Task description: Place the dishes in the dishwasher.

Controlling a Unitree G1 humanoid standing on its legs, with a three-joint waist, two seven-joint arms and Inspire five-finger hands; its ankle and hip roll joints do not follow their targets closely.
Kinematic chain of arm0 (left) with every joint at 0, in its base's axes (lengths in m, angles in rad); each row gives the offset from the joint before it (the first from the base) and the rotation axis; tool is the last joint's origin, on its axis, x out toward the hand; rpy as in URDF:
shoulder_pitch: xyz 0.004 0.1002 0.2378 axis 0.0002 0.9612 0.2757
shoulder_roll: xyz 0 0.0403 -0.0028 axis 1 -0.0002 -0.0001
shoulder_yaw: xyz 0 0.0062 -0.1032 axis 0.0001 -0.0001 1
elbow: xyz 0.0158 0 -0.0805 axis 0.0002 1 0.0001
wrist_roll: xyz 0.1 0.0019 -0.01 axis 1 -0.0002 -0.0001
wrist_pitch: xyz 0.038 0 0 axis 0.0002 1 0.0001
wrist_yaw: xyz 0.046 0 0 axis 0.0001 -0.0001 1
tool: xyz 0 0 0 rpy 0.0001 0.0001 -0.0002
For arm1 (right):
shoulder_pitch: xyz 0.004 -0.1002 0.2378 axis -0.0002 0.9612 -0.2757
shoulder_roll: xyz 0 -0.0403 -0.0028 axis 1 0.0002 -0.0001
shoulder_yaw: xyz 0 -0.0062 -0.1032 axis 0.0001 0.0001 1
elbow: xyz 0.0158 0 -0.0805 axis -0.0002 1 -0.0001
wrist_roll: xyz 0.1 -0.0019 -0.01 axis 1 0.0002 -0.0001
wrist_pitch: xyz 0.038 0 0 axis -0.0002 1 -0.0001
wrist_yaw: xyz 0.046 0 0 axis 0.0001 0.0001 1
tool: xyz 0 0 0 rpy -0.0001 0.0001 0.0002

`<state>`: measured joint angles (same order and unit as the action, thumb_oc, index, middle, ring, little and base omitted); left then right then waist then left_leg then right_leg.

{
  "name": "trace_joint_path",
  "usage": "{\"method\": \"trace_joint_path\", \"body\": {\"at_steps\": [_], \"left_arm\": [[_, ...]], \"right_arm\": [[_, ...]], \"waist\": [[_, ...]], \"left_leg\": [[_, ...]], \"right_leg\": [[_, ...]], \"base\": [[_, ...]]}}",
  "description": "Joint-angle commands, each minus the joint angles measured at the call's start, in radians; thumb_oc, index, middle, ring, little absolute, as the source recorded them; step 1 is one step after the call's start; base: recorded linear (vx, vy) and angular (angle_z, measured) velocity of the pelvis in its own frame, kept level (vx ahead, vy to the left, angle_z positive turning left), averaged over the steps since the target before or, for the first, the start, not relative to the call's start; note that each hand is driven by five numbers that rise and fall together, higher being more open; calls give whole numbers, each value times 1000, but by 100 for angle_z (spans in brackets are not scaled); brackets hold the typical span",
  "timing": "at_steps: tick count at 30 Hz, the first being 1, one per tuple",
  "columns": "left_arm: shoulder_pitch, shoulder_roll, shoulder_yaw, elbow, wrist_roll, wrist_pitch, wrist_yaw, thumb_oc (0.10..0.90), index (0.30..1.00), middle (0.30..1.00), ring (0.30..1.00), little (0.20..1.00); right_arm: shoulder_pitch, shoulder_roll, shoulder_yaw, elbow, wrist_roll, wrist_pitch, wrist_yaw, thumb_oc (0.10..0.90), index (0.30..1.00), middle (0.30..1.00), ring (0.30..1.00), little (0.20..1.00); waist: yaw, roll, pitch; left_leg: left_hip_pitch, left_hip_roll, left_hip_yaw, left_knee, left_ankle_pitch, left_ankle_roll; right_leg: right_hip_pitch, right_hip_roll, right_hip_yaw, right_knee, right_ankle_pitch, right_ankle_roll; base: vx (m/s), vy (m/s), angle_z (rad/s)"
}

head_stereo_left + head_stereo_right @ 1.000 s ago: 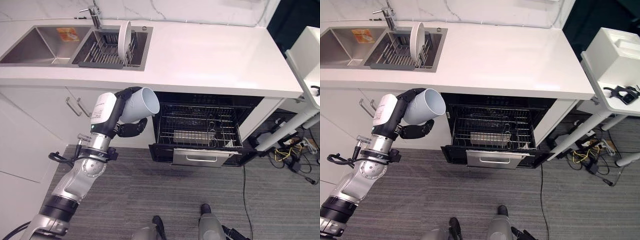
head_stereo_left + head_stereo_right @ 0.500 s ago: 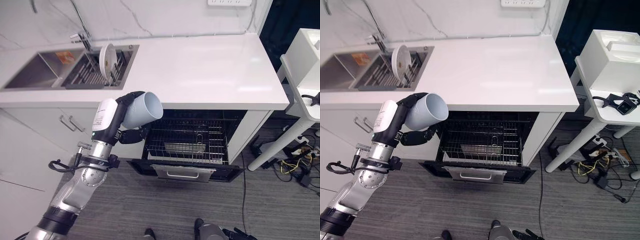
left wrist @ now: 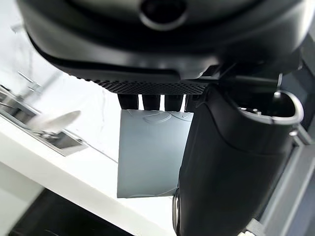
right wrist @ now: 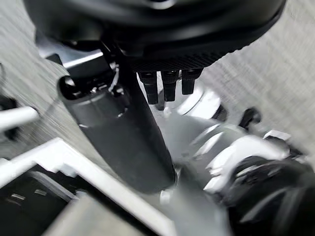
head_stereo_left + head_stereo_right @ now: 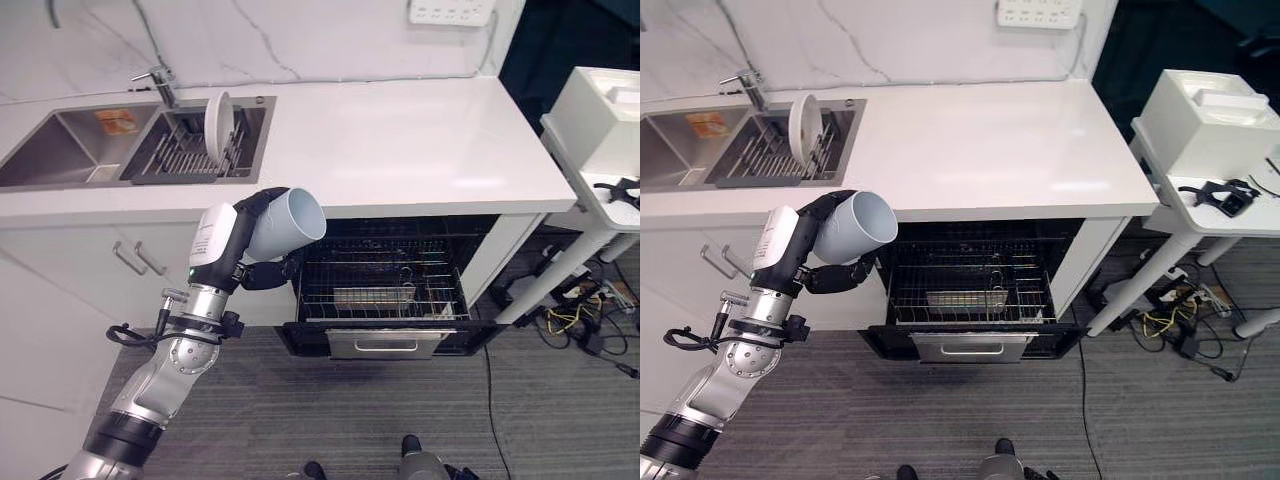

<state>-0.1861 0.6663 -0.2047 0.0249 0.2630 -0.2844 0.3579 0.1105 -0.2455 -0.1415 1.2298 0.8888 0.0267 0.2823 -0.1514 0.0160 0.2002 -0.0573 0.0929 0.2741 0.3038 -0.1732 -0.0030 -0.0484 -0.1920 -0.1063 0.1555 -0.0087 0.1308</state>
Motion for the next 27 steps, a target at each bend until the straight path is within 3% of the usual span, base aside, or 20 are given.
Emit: {"method": "trace_joint_path", "body": {"at_steps": [1,2,5,9,10,14,16,17,20,23,27], "left_arm": [[-122,-34,39,-111,-204,-49,28,400,300,300,300,300],[-114,-83,33,-85,-331,-53,-8,400,300,300,300,300],[-93,-151,30,-44,-512,-74,-64,400,300,300,300,300],[-63,-223,34,-7,-630,-64,-99,400,300,300,300,300],[-40,-262,30,39,-711,-43,-136,400,300,300,300,300],[-19,-304,24,81,-772,-8,-154,400,300,300,300,300],[-4,-315,27,93,-757,-23,-148,400,300,300,300,300],[12,-325,35,100,-730,-41,-137,400,300,300,300,300],[41,-335,57,76,-555,-93,-22,400,300,300,300,300],[25,-330,67,38,-431,-102,80,400,300,300,300,300],[26,-319,72,-1,-367,-104,129,400,300,300,300,300]], "right_arm": [[14,-26,-49,-91,129,-100,-26,800,900,900,900,900],[30,-16,-75,-180,189,-152,-54,800,900,900,900,900],[45,-10,-114,-259,233,-218,-72,800,900,900,900,900],[57,-8,-162,-356,222,-262,-113,800,900,900,900,900],[67,-11,-194,-439,234,-312,-123,800,900,900,900,900],[84,-13,-232,-609,220,-421,-149,800,900,900,900,900],[92,-13,-243,-711,173,-440,-193,800,900,900,900,900],[102,-12,-257,-817,147,-486,-204,800,900,900,900,900],[108,-21,-270,-1183,66,-633,-74,800,900,900,900,900],[82,-50,-247,-1352,80,-616,79,800,900,900,900,900],[52,-80,-184,-1452,97,-516,161,800,900,900,900,900]], "waist": [[-6,42,-35],[-18,33,-41],[-33,20,-44],[-50,10,-50],[-61,2,-52],[-82,-9,-48],[-92,-13,-45],[-102,-17,-45],[-130,-21,-52],[-128,-23,-62],[-112,-24,-68]], "left_leg": [[-1,41,-55,-4,-70,-14],[-7,45,-44,-4,-70,-21],[2,47,-20,-4,-73,-26],[12,54,9,-4,-78,-28],[19,56,22,-4,-79,-26],[29,59,37,-4,-79,-18],[35,59,45,-4,-81,-14],[40,60,52,-4,-83,-11],[52,61,73,-4,-87,-6],[49,61,79,-4,-90,-8],[48,61,80,-4,-91,-14]], "right_leg": [[11,38,-60,145,-197,-5],[-1,26,-68,145,-190,2],[-21,6,-67,145,-173,17],[-36,-3,-58,145,-160,25],[-43,0,-49,145,-152,27],[-50,3,-37,145,-143,28],[-51,4,-31,145,-140,29],[-53,8,-21,145,-136,31],[-56,16,6,145,-132,35],[-63,14,10,145,-135,38],[-64,8,-1,145,-140,38]], "base": [[-71,0,-8],[-78,-20,-6],[-47,-27,-12],[-21,-36,-27],[-15,-49,-19],[-25,-30,-25],[-4,-6,-34],[8,5,-37],[49,26,-52],[43,4,-28],[0,0,0]]}}
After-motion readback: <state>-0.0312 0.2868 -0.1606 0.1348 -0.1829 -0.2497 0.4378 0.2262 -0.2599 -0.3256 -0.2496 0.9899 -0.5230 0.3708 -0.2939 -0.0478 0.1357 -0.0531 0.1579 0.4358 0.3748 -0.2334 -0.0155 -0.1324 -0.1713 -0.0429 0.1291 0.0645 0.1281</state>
